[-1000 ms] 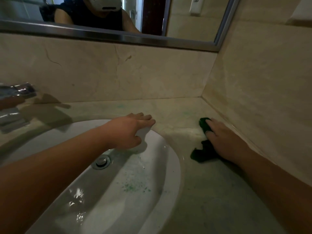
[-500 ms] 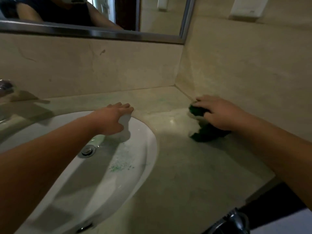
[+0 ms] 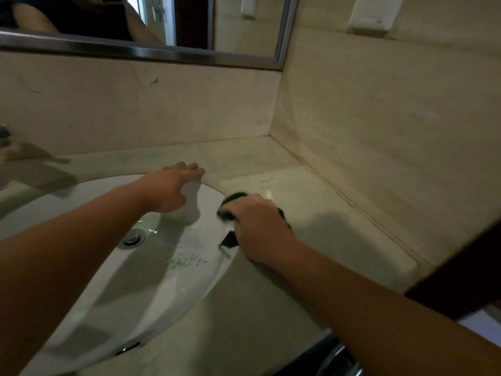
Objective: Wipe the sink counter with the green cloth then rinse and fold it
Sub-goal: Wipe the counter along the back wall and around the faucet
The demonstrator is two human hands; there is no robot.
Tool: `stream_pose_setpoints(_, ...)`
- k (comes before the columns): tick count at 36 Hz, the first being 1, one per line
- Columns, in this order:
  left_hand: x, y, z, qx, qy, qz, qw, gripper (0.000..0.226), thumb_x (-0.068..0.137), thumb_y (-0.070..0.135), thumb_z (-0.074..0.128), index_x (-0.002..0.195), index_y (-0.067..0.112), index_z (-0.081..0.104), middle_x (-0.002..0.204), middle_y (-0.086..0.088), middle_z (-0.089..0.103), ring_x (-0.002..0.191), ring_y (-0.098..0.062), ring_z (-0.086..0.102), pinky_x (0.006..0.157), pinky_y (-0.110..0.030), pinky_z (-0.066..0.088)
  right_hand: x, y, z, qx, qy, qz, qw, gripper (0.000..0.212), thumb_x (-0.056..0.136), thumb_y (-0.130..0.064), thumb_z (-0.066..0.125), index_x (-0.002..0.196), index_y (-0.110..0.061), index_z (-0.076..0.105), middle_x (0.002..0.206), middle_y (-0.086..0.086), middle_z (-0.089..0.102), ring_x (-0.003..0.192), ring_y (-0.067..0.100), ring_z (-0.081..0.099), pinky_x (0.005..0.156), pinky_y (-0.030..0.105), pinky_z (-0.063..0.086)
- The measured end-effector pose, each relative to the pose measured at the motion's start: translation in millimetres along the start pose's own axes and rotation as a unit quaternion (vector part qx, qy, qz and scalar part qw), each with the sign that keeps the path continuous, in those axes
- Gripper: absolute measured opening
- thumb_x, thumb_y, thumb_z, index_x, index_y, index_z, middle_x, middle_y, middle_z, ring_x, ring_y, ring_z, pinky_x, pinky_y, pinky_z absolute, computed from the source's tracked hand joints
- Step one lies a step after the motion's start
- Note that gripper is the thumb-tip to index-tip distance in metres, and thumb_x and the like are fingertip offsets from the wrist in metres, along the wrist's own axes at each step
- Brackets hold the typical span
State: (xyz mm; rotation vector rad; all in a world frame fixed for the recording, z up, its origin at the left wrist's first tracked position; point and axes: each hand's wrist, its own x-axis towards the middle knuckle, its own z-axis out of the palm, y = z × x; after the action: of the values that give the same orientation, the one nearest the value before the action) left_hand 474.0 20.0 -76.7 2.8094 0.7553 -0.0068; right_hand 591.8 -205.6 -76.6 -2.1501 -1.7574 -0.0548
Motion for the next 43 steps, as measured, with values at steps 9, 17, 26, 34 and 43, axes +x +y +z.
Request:
stream_pose_setpoints(9,10,-15,-10,0.005,-0.011,-0.002,1.000,0.092,0.087,-0.003,0.049,0.164,0.041,0.026,0.175,0.010,0.019,0.158,-0.027,0.027,0.128,-0.044,0.022,30,26,-80,0.057,0.120,-0.020,0.991,0.031,0.095,-0.007,0.052,0.119,-0.017,0.069,0.111,-0.002,0.064,0.101,0.011,0.051,0.085,0.028,0.038)
stream_pose_setpoints(17,23,-46,-2,-0.005,0.009,0.007,1.000,0.093,0.088,0.008,0.053,0.164,0.046,0.017,0.176,0.010,0.012,0.162,-0.022,0.012,0.130,-0.045,0.017,30,123,-26,-0.137,-0.081,-0.020,0.987,0.028,0.103,-0.033,0.041,0.127,-0.029,0.055,0.111,-0.003,0.061,0.094,0.010,0.059,0.086,0.032,0.052)
stream_pose_setpoints(26,26,-60,1,-0.021,0.009,0.037,0.999,0.096,0.087,0.006,0.055,0.164,0.048,0.017,0.175,0.014,0.010,0.162,-0.013,0.008,0.130,-0.035,0.014,85,183,-19,-0.180,0.072,0.122,0.973,0.059,0.093,-0.013,0.072,0.145,0.004,0.051,0.146,0.033,0.050,0.129,0.053,0.050,0.112,0.061,0.041)
stream_pose_setpoints(34,24,-60,-1,-0.013,0.009,0.041,0.999,0.095,0.091,0.009,0.059,0.164,0.051,0.014,0.172,0.023,0.004,0.160,-0.002,0.004,0.123,-0.019,0.005,122,189,-15,-0.147,-0.013,0.124,0.981,0.023,0.107,-0.021,0.039,0.109,-0.017,0.061,0.101,0.006,0.063,0.085,0.025,0.060,0.080,0.044,0.055)
stream_pose_setpoints(43,15,-78,-11,0.012,0.006,-0.016,1.000,0.092,0.093,0.009,0.055,0.166,0.044,0.011,0.174,0.021,0.003,0.161,-0.005,0.001,0.129,-0.029,0.011,188,173,-15,-0.038,-0.073,0.139,0.987,0.043,0.110,-0.035,0.044,0.148,-0.015,0.051,0.152,0.014,0.052,0.133,0.035,0.049,0.106,0.038,0.039)
